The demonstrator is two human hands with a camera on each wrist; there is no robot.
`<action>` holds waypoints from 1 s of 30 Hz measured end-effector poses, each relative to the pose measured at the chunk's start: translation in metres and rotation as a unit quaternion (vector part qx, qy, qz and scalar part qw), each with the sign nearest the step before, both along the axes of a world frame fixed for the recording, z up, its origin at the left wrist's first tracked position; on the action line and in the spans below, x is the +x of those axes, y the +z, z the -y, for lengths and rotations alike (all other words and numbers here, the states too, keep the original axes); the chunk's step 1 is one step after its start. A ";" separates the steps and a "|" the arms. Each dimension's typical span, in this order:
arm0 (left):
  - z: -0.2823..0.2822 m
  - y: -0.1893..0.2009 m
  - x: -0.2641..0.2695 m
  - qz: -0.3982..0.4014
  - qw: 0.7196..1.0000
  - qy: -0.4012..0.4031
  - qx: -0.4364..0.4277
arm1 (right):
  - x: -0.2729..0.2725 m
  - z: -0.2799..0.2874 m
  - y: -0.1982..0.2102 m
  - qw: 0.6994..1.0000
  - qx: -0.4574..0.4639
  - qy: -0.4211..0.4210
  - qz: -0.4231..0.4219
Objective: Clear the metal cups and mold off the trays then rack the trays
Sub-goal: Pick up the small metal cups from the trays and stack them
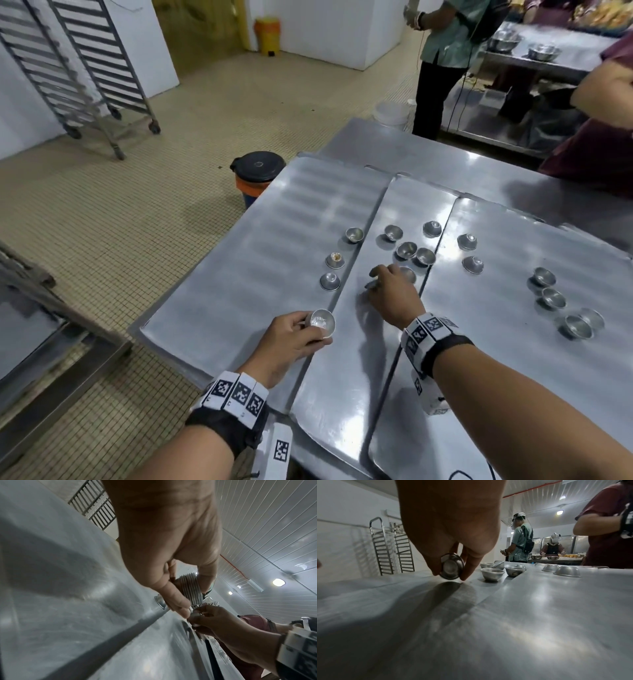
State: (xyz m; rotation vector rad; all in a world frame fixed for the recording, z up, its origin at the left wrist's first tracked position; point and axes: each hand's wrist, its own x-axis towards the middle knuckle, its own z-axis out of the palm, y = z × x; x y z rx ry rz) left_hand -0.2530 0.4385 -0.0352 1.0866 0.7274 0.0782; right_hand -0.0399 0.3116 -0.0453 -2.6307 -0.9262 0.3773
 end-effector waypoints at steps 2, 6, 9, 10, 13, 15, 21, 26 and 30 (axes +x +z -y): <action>0.001 0.000 0.002 0.002 1.000 -0.002 0.000 | -0.006 0.010 0.001 1.000 -0.008 0.004 0.001; 0.004 0.000 0.007 0.004 1.000 -0.010 0.002 | -0.013 0.027 0.000 1.000 -0.005 0.012 -0.021; 0.005 0.000 0.008 0.005 1.000 -0.012 0.003 | -0.015 0.031 0.002 1.000 -0.015 0.004 -0.022; 0.006 0.001 0.008 0.005 1.000 -0.014 0.003 | -0.015 0.032 0.002 1.000 -0.017 0.004 -0.021; 0.007 0.001 0.006 0.004 1.000 -0.013 0.000 | -0.017 0.033 0.005 1.000 -0.018 0.022 -0.009; 0.008 0.002 0.005 0.004 1.000 -0.011 0.001 | -0.017 0.031 0.003 1.000 -0.014 0.022 -0.003; 0.009 0.004 0.006 0.001 1.000 -0.011 0.000 | -0.020 0.029 -0.001 0.999 -0.016 -0.008 -0.030; 0.010 0.003 0.015 -0.003 1.000 -0.007 -0.002 | -0.028 0.035 0.005 0.998 -0.038 0.018 -0.051; 0.008 0.001 0.021 0.017 1.000 -0.002 -0.020 | -0.044 0.038 0.024 0.992 0.107 0.008 -0.070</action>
